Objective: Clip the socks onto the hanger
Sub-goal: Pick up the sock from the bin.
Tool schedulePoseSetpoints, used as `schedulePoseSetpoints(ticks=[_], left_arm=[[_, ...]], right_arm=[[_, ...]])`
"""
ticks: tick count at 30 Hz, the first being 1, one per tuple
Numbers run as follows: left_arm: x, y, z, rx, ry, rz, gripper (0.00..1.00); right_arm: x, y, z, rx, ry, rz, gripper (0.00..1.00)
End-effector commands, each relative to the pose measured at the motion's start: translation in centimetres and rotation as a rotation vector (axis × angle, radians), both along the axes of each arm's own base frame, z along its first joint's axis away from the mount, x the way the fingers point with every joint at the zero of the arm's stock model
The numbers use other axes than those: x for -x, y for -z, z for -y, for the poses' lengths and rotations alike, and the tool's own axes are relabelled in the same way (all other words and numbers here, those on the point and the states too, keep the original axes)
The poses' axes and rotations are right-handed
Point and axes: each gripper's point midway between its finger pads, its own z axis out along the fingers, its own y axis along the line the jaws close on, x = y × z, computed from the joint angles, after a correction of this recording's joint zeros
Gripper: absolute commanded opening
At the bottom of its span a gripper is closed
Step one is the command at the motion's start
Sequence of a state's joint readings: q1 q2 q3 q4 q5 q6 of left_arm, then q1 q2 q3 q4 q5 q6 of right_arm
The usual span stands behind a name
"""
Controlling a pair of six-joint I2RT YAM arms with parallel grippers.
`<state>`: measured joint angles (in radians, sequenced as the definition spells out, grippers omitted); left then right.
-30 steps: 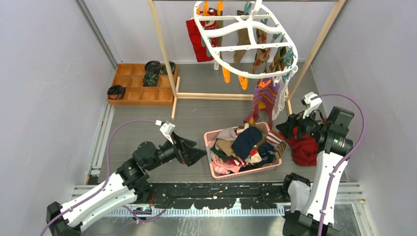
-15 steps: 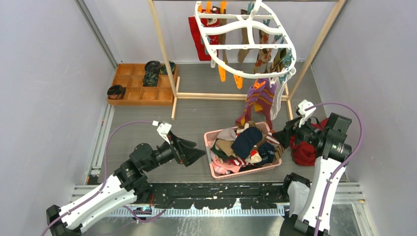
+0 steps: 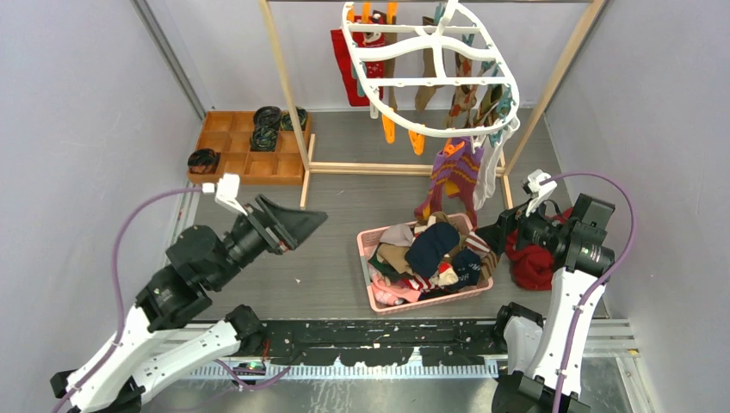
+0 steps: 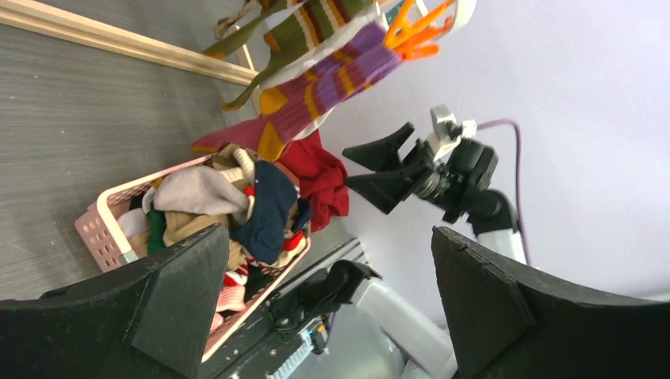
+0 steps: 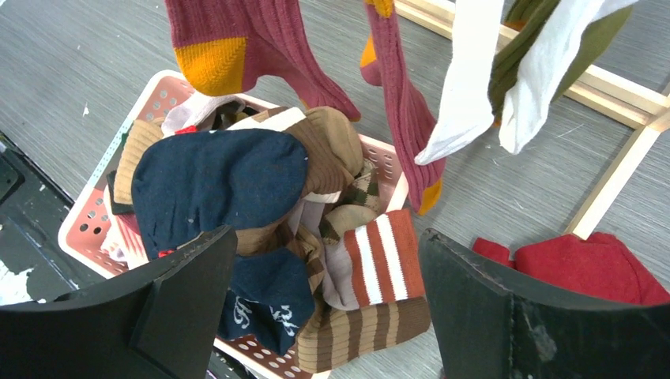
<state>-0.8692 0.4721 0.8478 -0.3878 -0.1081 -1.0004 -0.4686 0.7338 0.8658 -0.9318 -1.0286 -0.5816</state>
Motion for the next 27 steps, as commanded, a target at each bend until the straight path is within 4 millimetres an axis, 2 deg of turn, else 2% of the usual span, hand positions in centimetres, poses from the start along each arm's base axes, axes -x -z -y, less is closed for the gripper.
schedulePoseSetpoints(ticks=[1,4,8,13,17,21,27], left_arm=[[-1.0,-0.8,-1.3,-0.093,-0.104,-0.154,1.0],[-1.2,-3.4,-0.1,-0.065,-0.069,-0.153,1.0],[-1.4,-5.7,0.8,-0.034,-0.043,-0.122,1.0],[-1.7,-6.0,1.2,-0.036,-0.031,-0.05,1.0],[-2.3,-4.7,0.9,-0.052,-0.064,-0.035,1.0],[-2.2,-5.2,1.3,-0.044,-0.044,-0.006,1.0],[-2.1,-4.8,2.7,-0.032,0.011,-0.026,1.0]], right_arm=[[-0.8,-1.8,0.6,0.003,0.048,0.037,0.91],[-0.9,-2.0,0.6,-0.007,0.054,0.031,0.92],[-1.0,-2.1,0.5,-0.027,0.058,0.022,0.93],[-1.3,-1.8,0.7,-0.032,0.07,0.012,0.94],[-1.5,-1.5,1.0,-0.023,0.079,0.006,0.94],[-1.5,-1.2,1.3,-0.01,0.085,-0.001,0.94],[-1.4,-1.2,1.2,-0.004,0.081,0.004,0.94]])
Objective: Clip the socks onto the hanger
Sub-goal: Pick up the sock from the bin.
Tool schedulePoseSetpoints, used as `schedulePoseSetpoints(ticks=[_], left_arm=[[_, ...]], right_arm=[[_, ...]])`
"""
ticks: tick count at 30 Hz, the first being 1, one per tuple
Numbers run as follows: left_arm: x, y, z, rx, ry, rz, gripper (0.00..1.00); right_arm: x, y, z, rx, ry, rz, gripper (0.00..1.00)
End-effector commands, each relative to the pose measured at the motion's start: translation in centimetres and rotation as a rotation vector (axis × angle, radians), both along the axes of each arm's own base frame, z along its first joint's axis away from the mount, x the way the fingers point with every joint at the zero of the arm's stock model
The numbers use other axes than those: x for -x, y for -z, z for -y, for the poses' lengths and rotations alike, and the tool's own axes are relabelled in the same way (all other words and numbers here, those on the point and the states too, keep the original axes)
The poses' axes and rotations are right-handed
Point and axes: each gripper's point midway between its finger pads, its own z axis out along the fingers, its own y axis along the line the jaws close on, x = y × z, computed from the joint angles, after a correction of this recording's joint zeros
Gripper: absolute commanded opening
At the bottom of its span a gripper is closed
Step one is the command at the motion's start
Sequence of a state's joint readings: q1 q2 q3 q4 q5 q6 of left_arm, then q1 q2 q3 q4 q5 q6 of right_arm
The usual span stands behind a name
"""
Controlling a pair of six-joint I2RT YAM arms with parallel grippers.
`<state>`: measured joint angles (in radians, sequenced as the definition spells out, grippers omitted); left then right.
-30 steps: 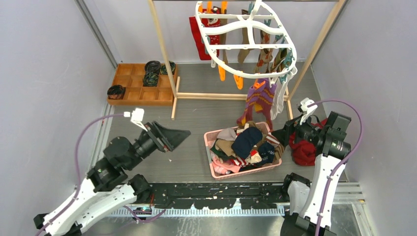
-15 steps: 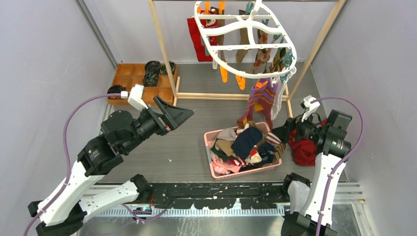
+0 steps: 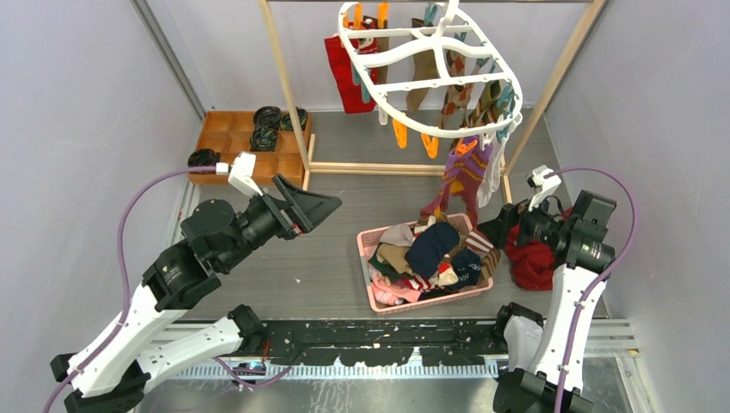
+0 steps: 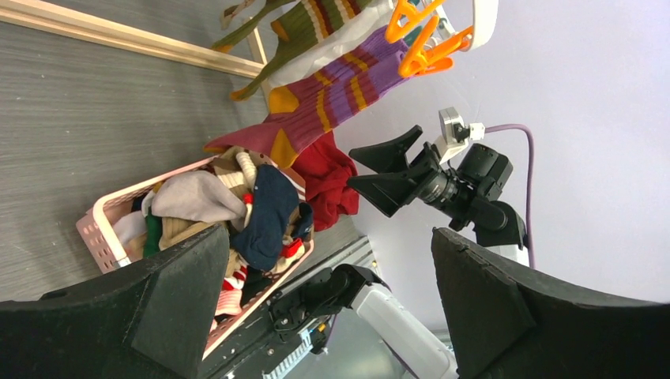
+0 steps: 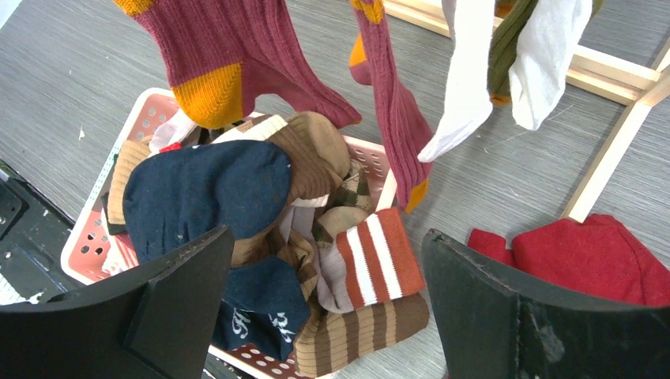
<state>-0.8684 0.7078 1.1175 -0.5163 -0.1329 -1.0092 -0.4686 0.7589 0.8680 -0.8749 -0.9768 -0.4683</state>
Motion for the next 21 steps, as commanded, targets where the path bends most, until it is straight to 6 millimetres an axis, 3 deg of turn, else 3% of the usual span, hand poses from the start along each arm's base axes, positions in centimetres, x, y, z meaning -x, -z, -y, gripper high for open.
schedulePoseSetpoints(ticks=[1,10,15,21], left_arm=[[-0.1,-1.3,0.8,0.029,0.03,0.041,1.0],[0.9,-2.3,1.2,0.085,0.08,0.056,1.0],[0.9,-1.5,2.0,0.088,0.11,0.028,1.0],[0.8,-1.8,1.0,0.093,0.073,0.067,1.0]], right_arm=[[-0.4,-1.4,0.3,0.032,0.001,0.055,0.95],[-0.3,-1.3,0.2,0.037,-0.002,0.054,0.95],[-0.4,-1.3,0.3,0.039,-0.001,0.054,0.95],[-0.3,-1.3,0.0,0.03,-0.015,0.053,0.95]])
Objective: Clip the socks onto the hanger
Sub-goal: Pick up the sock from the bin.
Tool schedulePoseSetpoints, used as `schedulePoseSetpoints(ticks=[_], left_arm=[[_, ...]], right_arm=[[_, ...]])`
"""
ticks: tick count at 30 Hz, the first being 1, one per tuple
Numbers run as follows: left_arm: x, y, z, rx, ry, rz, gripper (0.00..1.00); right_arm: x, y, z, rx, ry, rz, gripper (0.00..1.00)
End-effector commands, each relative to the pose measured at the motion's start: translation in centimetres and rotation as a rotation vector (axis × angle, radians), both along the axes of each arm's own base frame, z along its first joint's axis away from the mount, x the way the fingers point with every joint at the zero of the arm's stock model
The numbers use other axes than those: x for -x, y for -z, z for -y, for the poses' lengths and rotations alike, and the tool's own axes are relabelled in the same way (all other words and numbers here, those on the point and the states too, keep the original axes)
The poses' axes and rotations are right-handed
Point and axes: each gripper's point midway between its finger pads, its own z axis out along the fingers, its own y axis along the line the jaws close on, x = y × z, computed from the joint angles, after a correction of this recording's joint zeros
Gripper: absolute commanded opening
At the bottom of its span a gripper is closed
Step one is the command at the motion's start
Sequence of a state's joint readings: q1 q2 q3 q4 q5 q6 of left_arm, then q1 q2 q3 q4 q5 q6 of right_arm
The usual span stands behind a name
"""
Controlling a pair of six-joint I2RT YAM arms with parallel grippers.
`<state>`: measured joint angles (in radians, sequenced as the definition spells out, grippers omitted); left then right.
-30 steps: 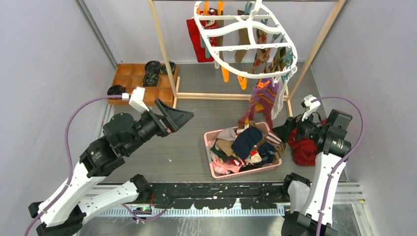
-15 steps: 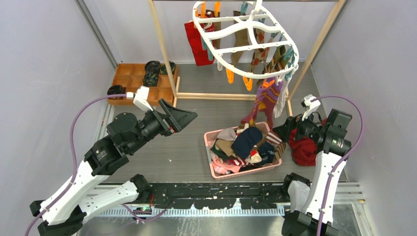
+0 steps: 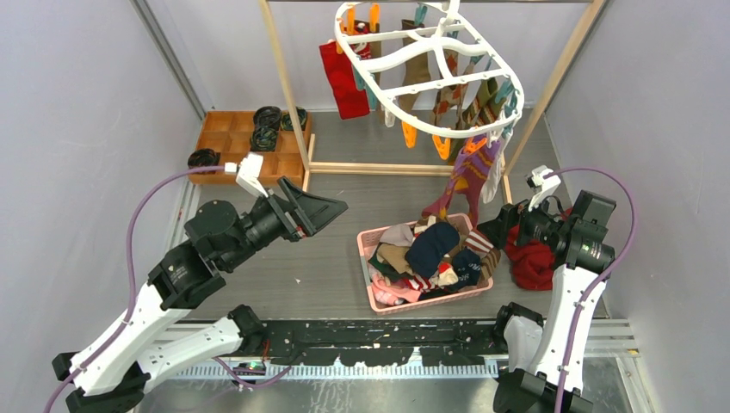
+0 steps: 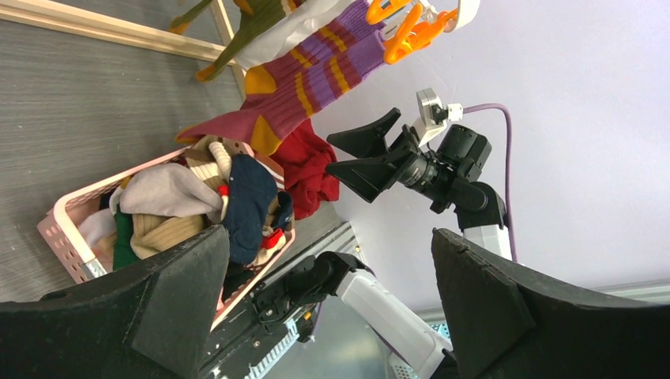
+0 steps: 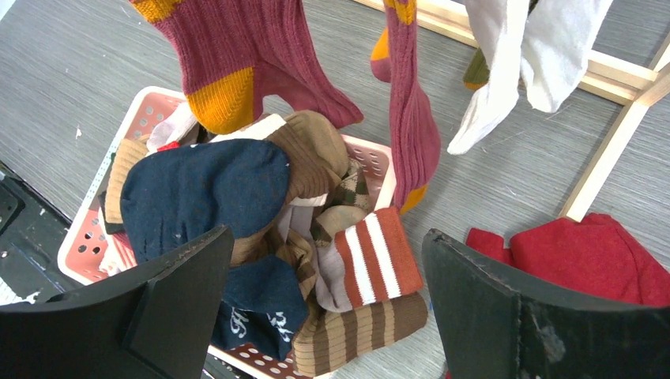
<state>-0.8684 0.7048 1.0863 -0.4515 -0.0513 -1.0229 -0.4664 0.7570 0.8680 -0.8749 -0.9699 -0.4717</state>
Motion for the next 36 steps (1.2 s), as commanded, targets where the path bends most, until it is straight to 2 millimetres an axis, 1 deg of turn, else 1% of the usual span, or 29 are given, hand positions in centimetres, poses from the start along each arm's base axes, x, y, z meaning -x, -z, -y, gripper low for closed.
schedulePoseSetpoints(ticks=[1,3,5,8,10,12,14,15,16,21,24,27,30,32,34,36], left_arm=[[-0.1,-1.3,0.1,0.053,0.0,0.048,1.0],[-0.2,-0.1,0.3,0.004,0.005,0.029,1.0],[-0.7,1.2,-0.2,-0.039,-0.027,0.028,1.0],[-1.1,3.1,-0.4,-0.056,-0.043,0.083,1.0],[-0.8,4.2,0.2,-0.056,0.003,0.158,1.0],[0.2,5.3,1.0,-0.045,0.081,0.24,0.99],[1.0,6.6,1.4,-0.022,0.125,0.286,0.99],[1.3,6.8,1.5,0.001,0.144,0.312,0.98],[1.6,7.7,1.7,0.005,0.161,0.317,0.98],[2.6,9.2,1.8,0.016,0.21,0.348,0.97],[3.2,9.7,2.3,0.019,0.258,0.384,0.96],[3.5,10.3,3.4,0.005,0.318,0.402,0.93],[3.7,11.1,4.6,-0.027,0.382,0.386,0.92],[3.7,11.8,5.4,-0.057,0.412,0.386,0.93],[3.4,12.4,6.1,-0.091,0.414,0.407,0.93],[3.3,12.4,6.9,-0.129,0.41,0.473,0.89]], right_arm=[[-0.2,-1.4,-0.2,0.016,-0.022,0.05,0.95],[-0.1,-1.5,-0.6,0.007,-0.038,0.053,0.95],[0.1,-1.5,-0.8,0.002,-0.055,0.054,0.96],[0.6,-1.8,-1.5,-0.011,-0.098,0.06,0.98],[1.3,-2.1,-2.2,-0.013,-0.14,0.073,0.99],[1.9,-2.4,-2.8,-0.017,-0.181,0.088,1.0],[2.8,-2.4,-3.4,-0.011,-0.229,0.095,1.0],[3.1,-2.3,-3.7,-0.004,-0.253,0.092,1.0],[3.5,-2.3,-3.9,0.004,-0.277,0.09,1.0],[6.1,-1.6,-4.9,0.086,-0.458,0.032,1.0],[7.6,-1.2,-5.7,0.125,-0.58,-0.021,0.99],[8.1,0.2,-6.3,0.199,-0.652,-0.067,0.95],[7.7,2.0,-6.9,0.296,-0.647,-0.069,0.93],[7.7,3.2,-6.9,0.341,-0.65,-0.071,0.93],[7.6,4.0,-6.9,0.35,-0.662,-0.087,0.89],[7.3,4.3,-7.4,0.337,-0.675,-0.083,0.85]])
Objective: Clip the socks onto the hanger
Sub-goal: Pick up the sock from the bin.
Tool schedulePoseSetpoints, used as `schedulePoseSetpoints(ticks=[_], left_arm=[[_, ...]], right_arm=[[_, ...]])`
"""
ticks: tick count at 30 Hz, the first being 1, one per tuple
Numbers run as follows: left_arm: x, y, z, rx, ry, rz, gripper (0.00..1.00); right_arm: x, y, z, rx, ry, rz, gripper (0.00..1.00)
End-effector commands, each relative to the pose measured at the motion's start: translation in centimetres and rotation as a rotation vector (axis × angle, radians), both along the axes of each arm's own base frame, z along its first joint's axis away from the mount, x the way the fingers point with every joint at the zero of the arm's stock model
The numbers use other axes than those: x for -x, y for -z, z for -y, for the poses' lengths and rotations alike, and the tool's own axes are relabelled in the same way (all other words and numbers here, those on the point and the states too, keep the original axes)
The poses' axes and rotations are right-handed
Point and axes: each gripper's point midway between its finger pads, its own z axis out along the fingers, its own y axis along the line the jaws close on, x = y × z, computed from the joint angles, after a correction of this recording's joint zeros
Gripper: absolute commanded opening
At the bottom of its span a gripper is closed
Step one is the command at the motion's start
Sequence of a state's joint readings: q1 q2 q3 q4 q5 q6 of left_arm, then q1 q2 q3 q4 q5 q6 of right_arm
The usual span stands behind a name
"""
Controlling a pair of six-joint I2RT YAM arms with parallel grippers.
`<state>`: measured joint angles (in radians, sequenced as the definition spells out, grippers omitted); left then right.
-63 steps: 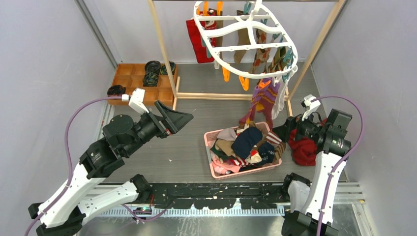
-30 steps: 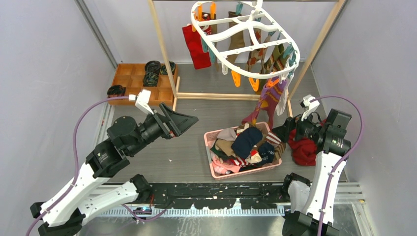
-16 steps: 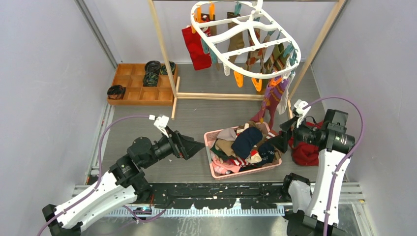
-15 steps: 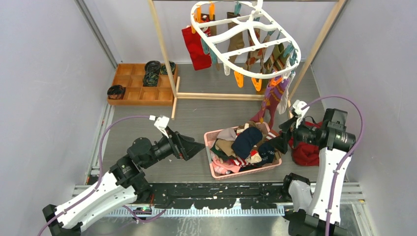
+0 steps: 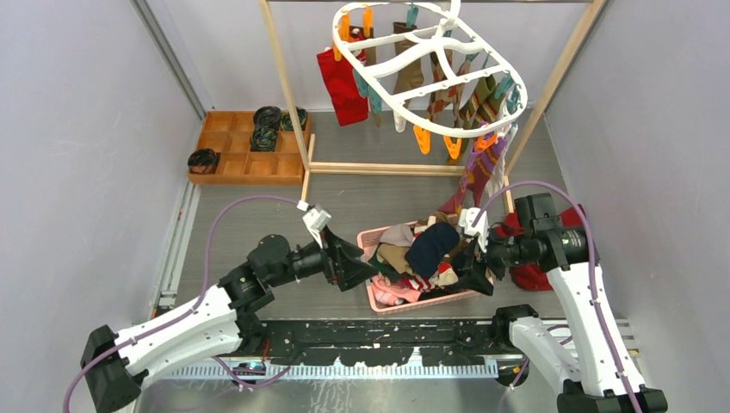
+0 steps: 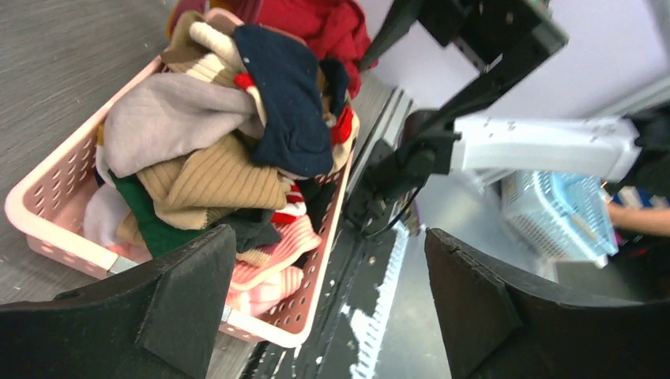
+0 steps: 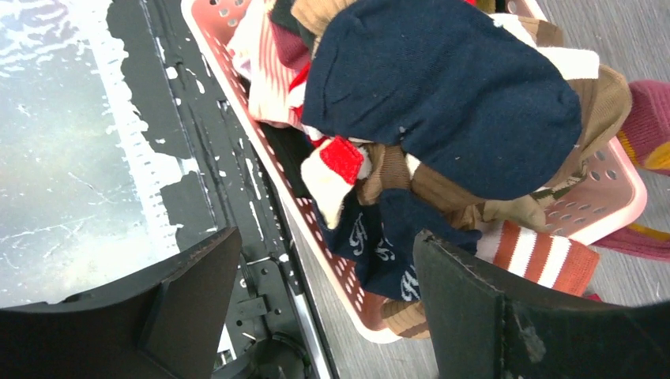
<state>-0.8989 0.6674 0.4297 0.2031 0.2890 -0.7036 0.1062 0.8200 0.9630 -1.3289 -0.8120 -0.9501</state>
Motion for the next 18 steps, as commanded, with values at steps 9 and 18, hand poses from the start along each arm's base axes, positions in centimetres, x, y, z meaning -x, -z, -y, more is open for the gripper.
schedulePoseSetpoints(ticks=[9,18], left_arm=[[-3.0,-1.6,6.0,-0.15,-0.042,0.403,0.74],[-6.0,0.9,10.4,-0.287,-0.091,0.252,0.63]], right_arm=[[-2.9,1.2,-0.7,-0.01,0.044,-0.009,0.83],[-3.7,1.9,0.1,0.033,0.117,-0.012,0.82]])
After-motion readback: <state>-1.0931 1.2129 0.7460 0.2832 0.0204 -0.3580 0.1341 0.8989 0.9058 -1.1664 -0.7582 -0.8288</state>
